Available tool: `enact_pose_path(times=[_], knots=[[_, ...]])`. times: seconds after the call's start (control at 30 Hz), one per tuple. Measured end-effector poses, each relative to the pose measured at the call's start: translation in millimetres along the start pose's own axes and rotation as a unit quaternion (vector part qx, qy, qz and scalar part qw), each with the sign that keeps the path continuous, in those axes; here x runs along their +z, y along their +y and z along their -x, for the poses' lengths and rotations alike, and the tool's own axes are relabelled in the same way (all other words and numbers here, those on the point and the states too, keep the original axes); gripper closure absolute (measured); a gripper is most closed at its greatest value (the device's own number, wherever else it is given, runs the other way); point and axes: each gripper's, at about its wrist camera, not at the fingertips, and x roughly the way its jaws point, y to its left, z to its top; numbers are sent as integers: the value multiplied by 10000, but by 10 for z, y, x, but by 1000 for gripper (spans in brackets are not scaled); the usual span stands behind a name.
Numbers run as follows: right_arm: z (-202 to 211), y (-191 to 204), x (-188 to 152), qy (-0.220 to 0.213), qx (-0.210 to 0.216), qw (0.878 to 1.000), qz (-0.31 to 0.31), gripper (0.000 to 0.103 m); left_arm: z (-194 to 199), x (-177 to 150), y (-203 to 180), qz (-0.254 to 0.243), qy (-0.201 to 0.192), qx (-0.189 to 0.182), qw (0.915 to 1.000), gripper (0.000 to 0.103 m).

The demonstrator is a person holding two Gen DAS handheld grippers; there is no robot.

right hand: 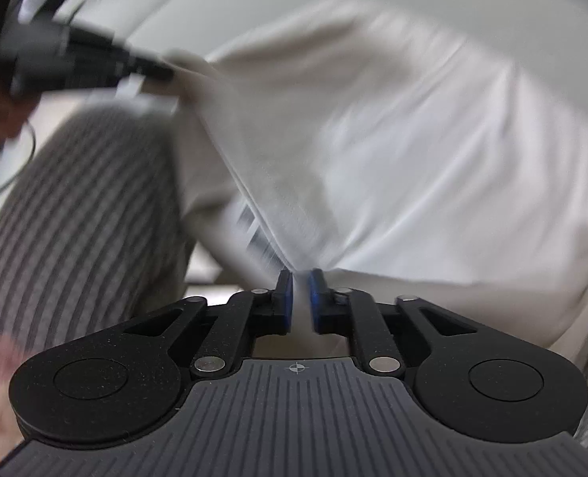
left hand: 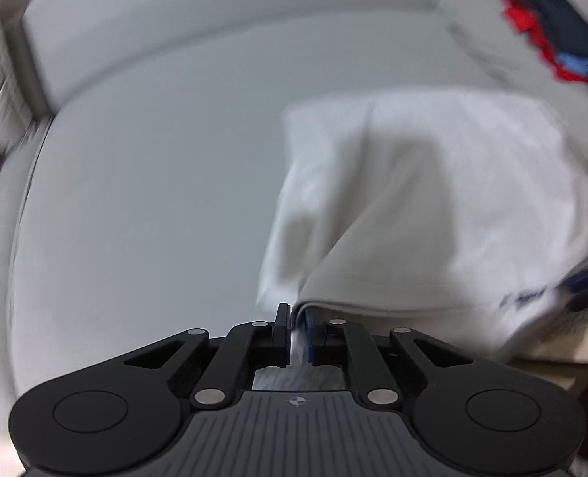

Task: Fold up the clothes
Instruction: 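Grasp the folded shirt edge with the left tool and fold it over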

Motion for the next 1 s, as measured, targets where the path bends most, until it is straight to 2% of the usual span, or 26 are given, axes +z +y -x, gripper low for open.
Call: enact_pose_path(times=[0.03,0.07,0.1,0.13,0.2,0.27,0.33,0.37,0.4,0.43,0.5,0.57,0.63,0.67,0.73,0.8,0.87,0.9,1.0], knots=[[7,16,-26,13,-14,10000,7,74,61,-51,57,124,-81,82,9999,91],[50,30,-81,-66,-45,10000,-44,65,96,-68,84,214,-119,90,9997,91],[96,44,-137,-149,-77,9998,-98,63,141,-78,110,333,-171,50,9993,91],[126,43,-154,-216,-84,9996,-136,64,248,-71,116,571,-416,-189,9973,91],[251,21,-215,-544,-141,9980,-303,64,335,1,40,720,-699,-453,9939,84],[338,-7,-250,-804,-308,9954,-421,64,338,121,-99,697,-870,-411,9929,77],[402,-55,-271,-1025,-512,9916,-605,64,254,246,-220,683,-920,-204,9932,77],[432,-85,-278,-1131,-595,9893,-703,64,220,274,-247,681,-929,-183,9932,81],[463,-115,-284,-1237,-678,9868,-800,65,133,324,-303,714,-919,-315,9927,86],[455,-157,-274,-1314,-729,9845,-905,65,43,375,-362,749,-907,-457,9920,87],[436,-242,-254,-1464,-826,9795,-1114,75,-135,438,-504,707,-703,-733,9923,88],[358,-351,-231,-1518,-1008,9730,-1417,78,-349,459,-680,417,-289,-763,9958,88],[232,-432,-213,-1190,-1127,9732,-1612,77,-557,415,-818,113,351,-749,9965,88],[202,-434,-215,-917,-1185,9755,-1613,75,-545,416,-824,60,328,-747,9966,89],[186,-411,-213,-524,-1262,9780,-1579,74,-397,391,-754,30,174,-1033,9945,88],[281,-353,-238,-581,-1318,9786,-1472,74,-250,357,-562,324,-166,-1312,9907,78],[377,-295,-264,-645,-1374,9790,-1363,74,-147,357,-364,663,-505,-1184,9895,80],[401,-290,-254,-781,-1318,9788,-1359,74,-110,384,-211,935,-731,-1031,9876,85],[432,-282,-202,-1139,-1172,9771,-1361,74,-200,471,-23,1380,-800,-956,9826,89]])
